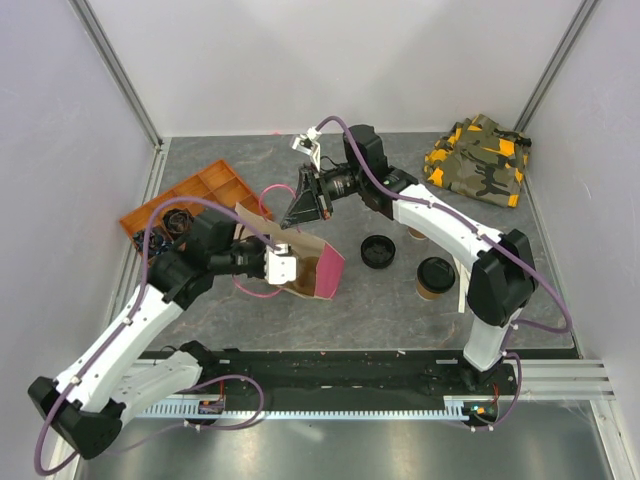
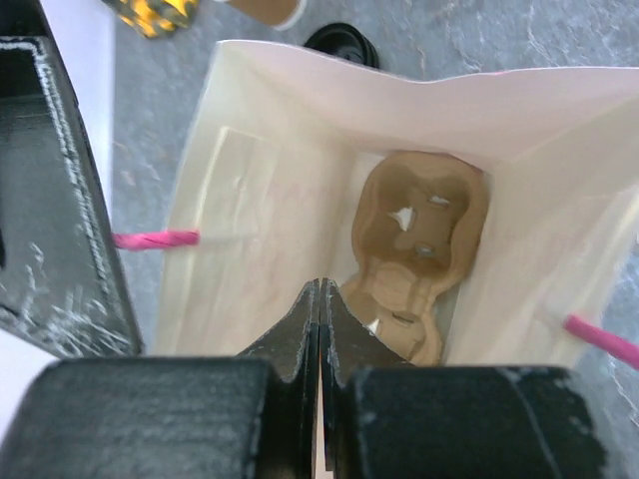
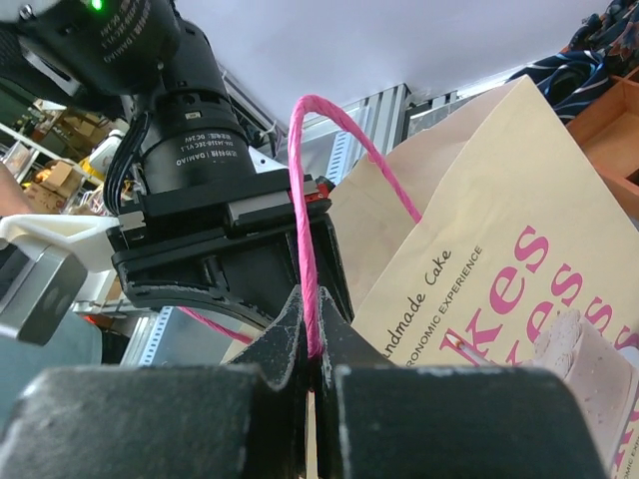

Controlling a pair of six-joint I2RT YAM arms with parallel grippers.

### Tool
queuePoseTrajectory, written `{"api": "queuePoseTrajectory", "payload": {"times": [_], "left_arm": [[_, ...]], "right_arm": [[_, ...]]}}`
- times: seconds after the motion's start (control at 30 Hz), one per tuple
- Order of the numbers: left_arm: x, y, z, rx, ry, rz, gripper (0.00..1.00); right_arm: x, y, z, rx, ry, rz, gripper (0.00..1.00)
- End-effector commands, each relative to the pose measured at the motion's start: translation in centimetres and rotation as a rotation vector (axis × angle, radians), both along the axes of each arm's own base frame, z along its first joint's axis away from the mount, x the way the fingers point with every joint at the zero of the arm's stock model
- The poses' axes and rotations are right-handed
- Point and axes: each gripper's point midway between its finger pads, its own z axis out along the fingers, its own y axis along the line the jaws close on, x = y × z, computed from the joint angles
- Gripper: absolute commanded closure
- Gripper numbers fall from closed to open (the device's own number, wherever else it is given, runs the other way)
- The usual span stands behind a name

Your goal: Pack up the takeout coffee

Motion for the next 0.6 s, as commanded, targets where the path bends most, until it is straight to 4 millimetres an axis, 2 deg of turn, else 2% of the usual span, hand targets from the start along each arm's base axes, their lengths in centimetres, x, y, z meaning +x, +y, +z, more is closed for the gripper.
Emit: {"api": "queuePoseTrajectory", "payload": {"times": [0.0,0.03,0.1,0.13,0.2,0.37,0.57], "left_arm": [[0.6,-0.8,1.4,-0.098,-0.142,-0.020,0.98],[1.2,-0.8,2.7,-0.139,-0.207,0.002,0.98],[1.3,-0.8,2.3,-0.157,-0.226,0.016,0.98],[1.4,-0.7,3.3,-0.184,-0.270,0.020,0.98],[1.1,-0.7,3.2,-0.203,-0.288,0.014,0.98],[0.3,-0.8,4.7,-0.278,-0.403,-0.015,0.98],[1.0,-0.8,5.6,-0.300,-0.470,0.008,0.98]], "right_arm": [[-0.2,0.1,1.7,0.038,-0.017,0.047,1.00],[-0.3,0.1,1.7,0.039,-0.011,0.054,1.00],[-0.3,0.0,1.6,0.039,-0.002,0.060,1.00],[-0.3,0.1,1.5,0.036,0.003,0.062,1.00],[-0.3,0.1,1.4,0.036,0.007,0.064,1.00],[-0.4,0.2,1.4,0.036,0.021,0.073,1.00],[-0.6,0.2,1.6,0.040,0.019,0.079,1.00]]}}
